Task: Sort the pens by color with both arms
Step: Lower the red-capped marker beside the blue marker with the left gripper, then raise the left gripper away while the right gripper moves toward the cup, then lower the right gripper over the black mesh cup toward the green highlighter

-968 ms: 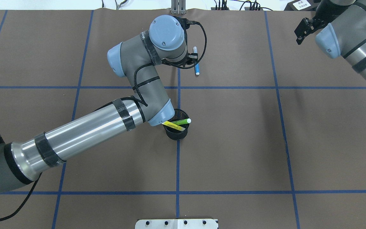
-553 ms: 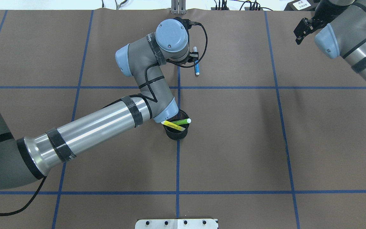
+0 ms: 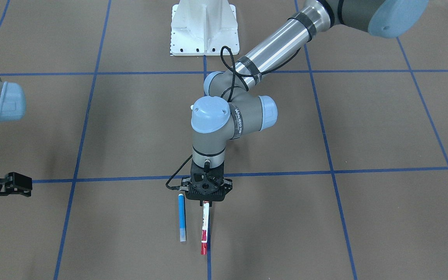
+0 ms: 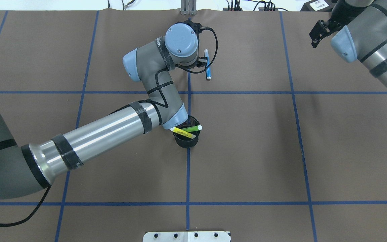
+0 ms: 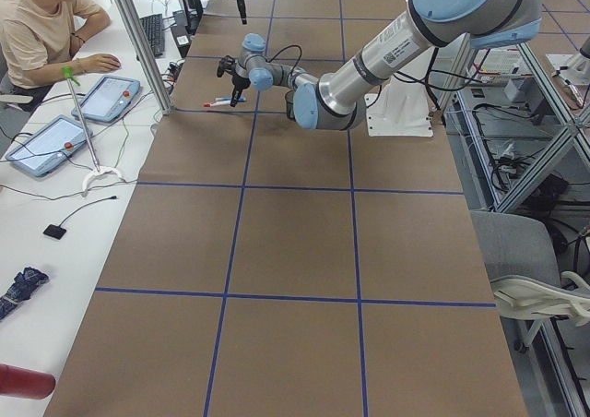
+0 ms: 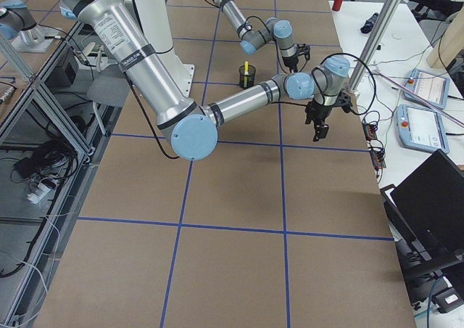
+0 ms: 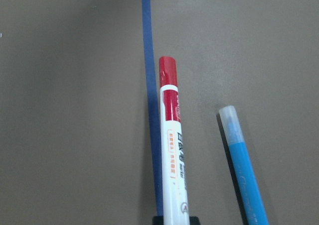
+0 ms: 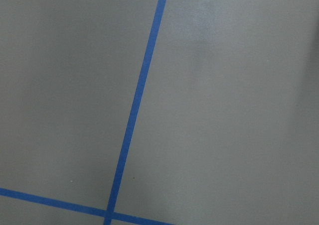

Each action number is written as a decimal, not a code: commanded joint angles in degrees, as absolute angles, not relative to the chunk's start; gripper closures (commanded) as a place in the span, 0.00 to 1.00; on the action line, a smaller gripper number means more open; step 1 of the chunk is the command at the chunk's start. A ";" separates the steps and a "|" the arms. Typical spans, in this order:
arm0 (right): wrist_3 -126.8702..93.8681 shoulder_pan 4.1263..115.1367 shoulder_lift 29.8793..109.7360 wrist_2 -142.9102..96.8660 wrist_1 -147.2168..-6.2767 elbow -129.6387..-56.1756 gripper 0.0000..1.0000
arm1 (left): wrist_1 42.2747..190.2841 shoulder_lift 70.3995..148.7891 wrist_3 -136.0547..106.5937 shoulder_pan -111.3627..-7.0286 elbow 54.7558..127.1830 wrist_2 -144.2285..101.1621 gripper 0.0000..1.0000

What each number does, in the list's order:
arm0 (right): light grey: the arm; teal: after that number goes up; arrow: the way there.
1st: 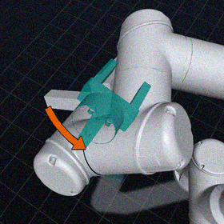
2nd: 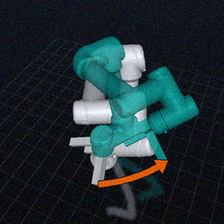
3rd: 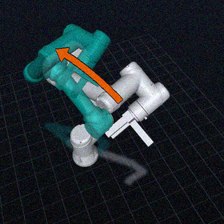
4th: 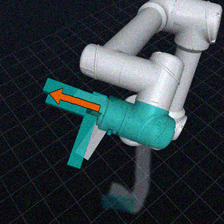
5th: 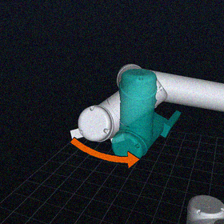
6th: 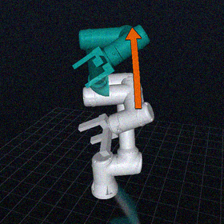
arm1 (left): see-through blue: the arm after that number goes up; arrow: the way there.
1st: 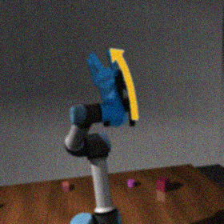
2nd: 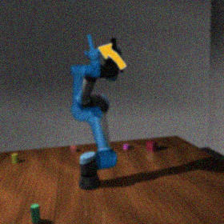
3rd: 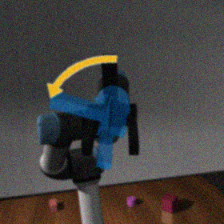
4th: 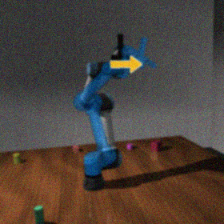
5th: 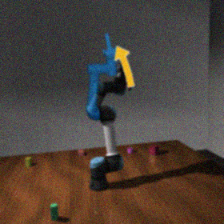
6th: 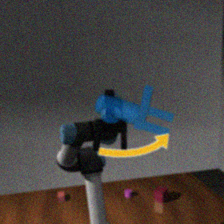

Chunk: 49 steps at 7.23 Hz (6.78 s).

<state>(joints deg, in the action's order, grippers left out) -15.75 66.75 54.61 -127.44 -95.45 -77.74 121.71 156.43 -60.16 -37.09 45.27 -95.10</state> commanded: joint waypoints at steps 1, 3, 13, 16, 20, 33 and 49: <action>-15.82 66.71 54.49 -127.44 -95.45 -77.70 0.00 | 121.73 156.45 -59.59 -37.09 45.09 -94.83 0.26; -15.82 66.71 54.41 -127.44 -95.45 -77.70 0.00 | 121.73 156.53 -59.59 -37.18 45.17 -94.83 0.20; -19.07 66.88 51.60 -129.20 -96.24 -78.49 0.00 | 86.55 153.12 -52.15 -44.47 72.97 -108.46 0.01; -28.19 66.10 50.98 -130.34 -97.38 -82.86 0.00 | 76.84 141.90 -43.10 -49.20 90.21 -114.94 0.01; -38.02 61.98 49.14 -130.61 -102.21 -89.12 0.00 | 68.82 132.82 -31.49 -53.34 101.06 -117.85 0.01; -36.04 39.83 38.85 -123.32 -112.68 -93.08 0.08 | 69.26 119.01 -13.71 -62.67 104.85 -126.04 0.00; -19.60 33.84 29.53 -120.85 -119.00 -76.46 0.56 | 69.52 117.69 -15.37 -62.40 105.03 -126.04 0.00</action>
